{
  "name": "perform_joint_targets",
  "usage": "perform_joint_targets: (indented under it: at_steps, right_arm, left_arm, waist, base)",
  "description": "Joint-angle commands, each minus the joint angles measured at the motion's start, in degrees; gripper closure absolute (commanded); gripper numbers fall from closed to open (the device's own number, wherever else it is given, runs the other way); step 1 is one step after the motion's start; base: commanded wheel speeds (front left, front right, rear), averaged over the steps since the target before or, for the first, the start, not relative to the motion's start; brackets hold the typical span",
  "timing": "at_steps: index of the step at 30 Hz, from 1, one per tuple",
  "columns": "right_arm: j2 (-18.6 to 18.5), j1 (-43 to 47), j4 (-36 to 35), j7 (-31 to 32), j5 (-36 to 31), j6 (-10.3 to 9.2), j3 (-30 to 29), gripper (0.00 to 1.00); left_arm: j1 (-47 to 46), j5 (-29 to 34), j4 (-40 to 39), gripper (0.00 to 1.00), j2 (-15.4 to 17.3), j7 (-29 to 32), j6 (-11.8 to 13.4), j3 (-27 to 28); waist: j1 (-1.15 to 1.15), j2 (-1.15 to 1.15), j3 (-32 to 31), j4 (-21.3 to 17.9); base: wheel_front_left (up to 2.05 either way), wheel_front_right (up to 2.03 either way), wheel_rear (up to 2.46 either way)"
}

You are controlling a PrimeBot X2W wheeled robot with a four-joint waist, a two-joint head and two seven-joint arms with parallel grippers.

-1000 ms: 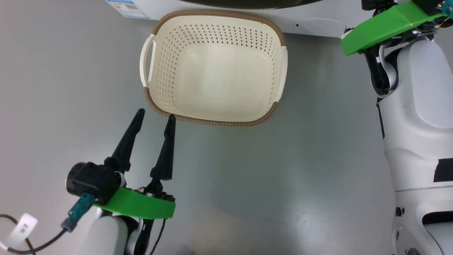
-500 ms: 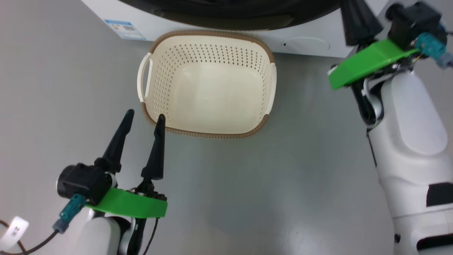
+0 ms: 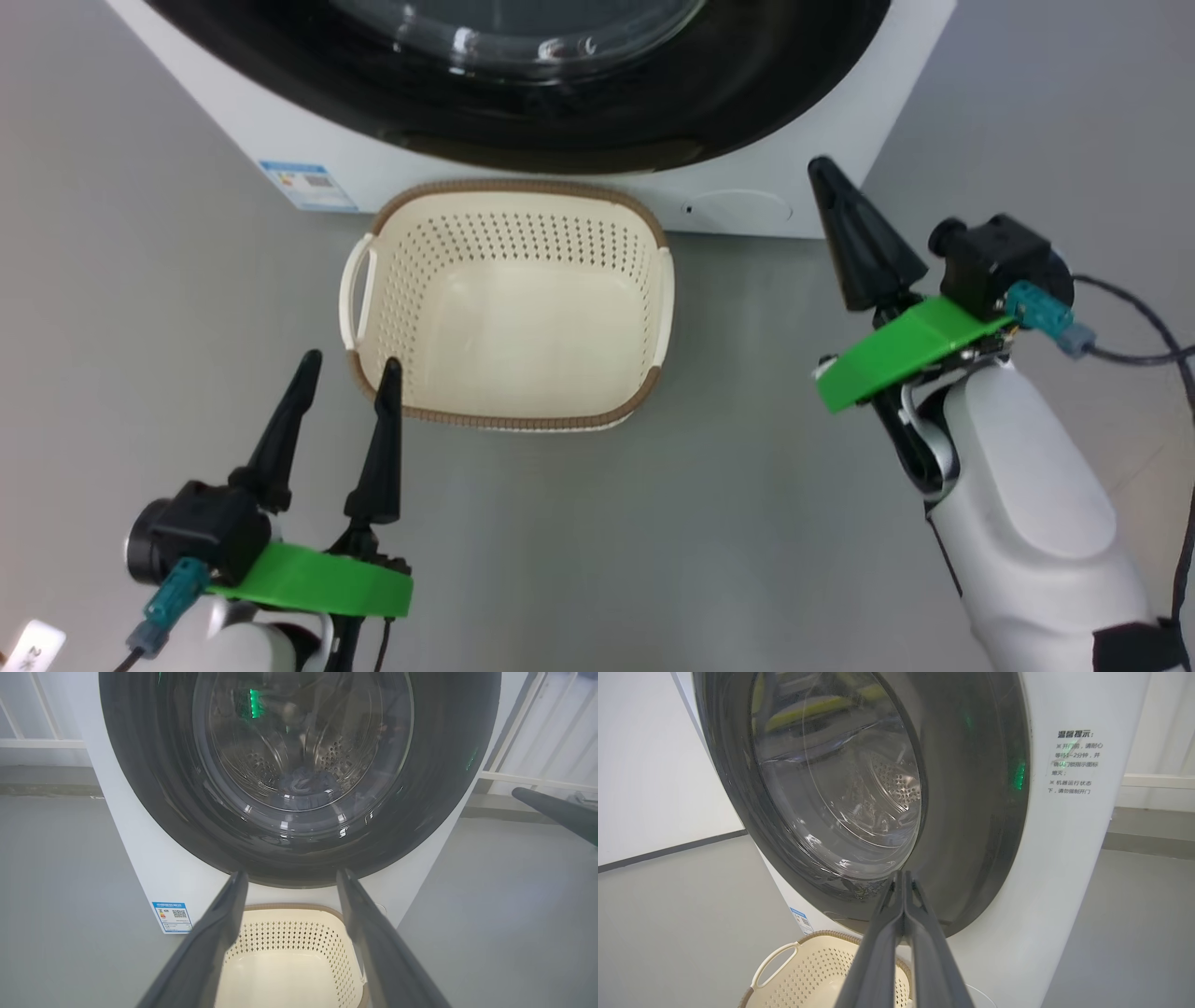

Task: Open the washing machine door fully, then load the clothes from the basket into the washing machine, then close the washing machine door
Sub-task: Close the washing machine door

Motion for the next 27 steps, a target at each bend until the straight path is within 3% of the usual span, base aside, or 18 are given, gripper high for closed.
perform_joint_targets:
  at_steps: [1, 11, 13, 14, 15, 16, 17, 27]
  right_arm:
    - [1.1, 2.9, -2.1, -0.2, 1.2, -0.34, 1.8, 1.0]
    - [1.3, 11.0, -4.1, -0.2, 2.7, -0.34, 2.0, 1.0]
    - [1.4, 12.1, -4.4, -0.2, 2.8, -0.34, 1.6, 0.61]
    - [1.4, 12.1, -4.4, -0.2, 2.8, -0.34, 1.6, 0.61]
    - [1.5, 12.7, -4.6, -0.2, 2.8, -0.34, 1.3, 0.49]
    - [1.5, 13.3, -4.9, -0.2, 2.8, -0.34, 1.1, 0.07]
    - [1.6, 13.9, -5.3, -0.2, 2.8, -0.34, 0.7, 0.0]
    - [2.1, 19.4, -7.9, 0.0, 1.3, -0.34, -1.1, 0.0]
  left_arm:
    - [1.0, 1.2, -0.7, 0.0, 0.8, -0.4, -0.2, 2.9]
    - [5.1, 2.5, -0.1, 0.0, 0.8, -0.4, -0.9, 6.5]
    - [6.0, 2.7, -0.1, 0.0, 0.8, -0.4, -1.0, 7.4]
    - [6.0, 2.7, -0.1, 0.0, 0.8, -0.4, -1.0, 7.4]
    - [6.5, 2.8, -0.1, 0.0, 0.8, -0.4, -1.0, 7.7]
    - [7.0, 2.9, -0.2, 0.0, 0.8, -0.4, -1.1, 7.9]
    - [7.3, 3.0, -0.3, 0.0, 0.8, -0.4, -1.1, 8.2]
    - [11.4, 3.1, -1.0, 0.0, 0.8, -0.4, -0.5, 11.1]
  waist:
    - [0.0, 0.0, -3.9, -2.6]
    - [0.0, 0.0, -10.3, -6.5]
    - [0.0, 0.0, -11.4, -7.2]
    - [0.0, 0.0, -11.4, -7.2]
    - [0.0, 0.0, -11.9, -7.5]
    - [0.0, 0.0, -12.4, -7.7]
    - [0.0, 0.0, -12.8, -8.0]
    - [0.0, 0.0, -16.7, -11.5]
  base:
    - [0.0, 0.0, 0.0]
    - [0.0, 0.0, 0.0]
    - [0.0, 0.0, 0.0]
    - [0.0, 0.0, 0.0]
    - [0.0, 0.0, 0.0]
    - [0.0, 0.0, 0.0]
    - [0.0, 0.0, 0.0]
    - [0.0, 0.0, 0.0]
